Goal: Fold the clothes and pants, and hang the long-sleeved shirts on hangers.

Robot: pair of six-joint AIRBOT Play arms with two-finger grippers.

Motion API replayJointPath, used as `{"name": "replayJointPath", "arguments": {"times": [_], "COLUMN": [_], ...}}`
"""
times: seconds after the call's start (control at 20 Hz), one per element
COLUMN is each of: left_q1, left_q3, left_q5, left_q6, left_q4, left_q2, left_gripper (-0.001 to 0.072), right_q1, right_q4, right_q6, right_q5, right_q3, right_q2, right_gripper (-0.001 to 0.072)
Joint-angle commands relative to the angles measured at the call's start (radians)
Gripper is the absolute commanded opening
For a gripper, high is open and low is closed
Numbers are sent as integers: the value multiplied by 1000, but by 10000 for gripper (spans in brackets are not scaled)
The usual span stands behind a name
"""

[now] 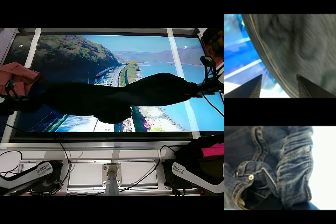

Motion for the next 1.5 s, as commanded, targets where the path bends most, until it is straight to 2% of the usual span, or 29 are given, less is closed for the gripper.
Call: {"name": "replayJointPath", "arguments": {"times": [0.0,0.1,0.2,0.45,0.55,0.65,0.7,0.8,0.85,0.9,0.95,1.25,1.45], "left_q1": [1,1,-3,-38,-62,-85,-98,-122,-128,-133,-135,-130,-118], "left_q3": [-4,-4,-3,-3,-2,-2,-2,-1,2,11,28,248,420], "left_q5": [130,183,234,308,339,375,423,536,565,566,554,488,569], "left_q6": [27,27,27,29,67,157,196,217,217,217,218,218,219], "left_q4": [-72,-72,-79,-188,-247,-331,-367,-413,-426,-450,-478,-550,-550], "left_q2": [-56,-78,-108,-221,-262,-283,-287,-288,-288,-287,-285,-146,19], "left_gripper": [517,518,610,607,604,587,489,417,300,129,30,30,30], "right_q1": [-106,-153,-163,-161,-161,-161,-161,-161,-161,-161,-161,-161,-161], "right_q4": [-45,-42,-42,5,4,4,4,5,11,24,47,214,216], "right_q6": [2,2,0,-2,-2,-2,-2,-1,-1,-1,-1,-9,-8], "right_q5": [-3,-20,-28,-58,-55,-49,-45,-40,-38,-35,-35,-40,-44], "right_q3": [-60,-90,-100,-100,-100,-100,-100,-100,-100,-99,-99,-53,93], "right_q2": [0,0,0,0,0,0,0,0,0,0,1,68,175], "right_gripper": [32,32,32,33,33,33,33,33,33,33,33,33,32]}}
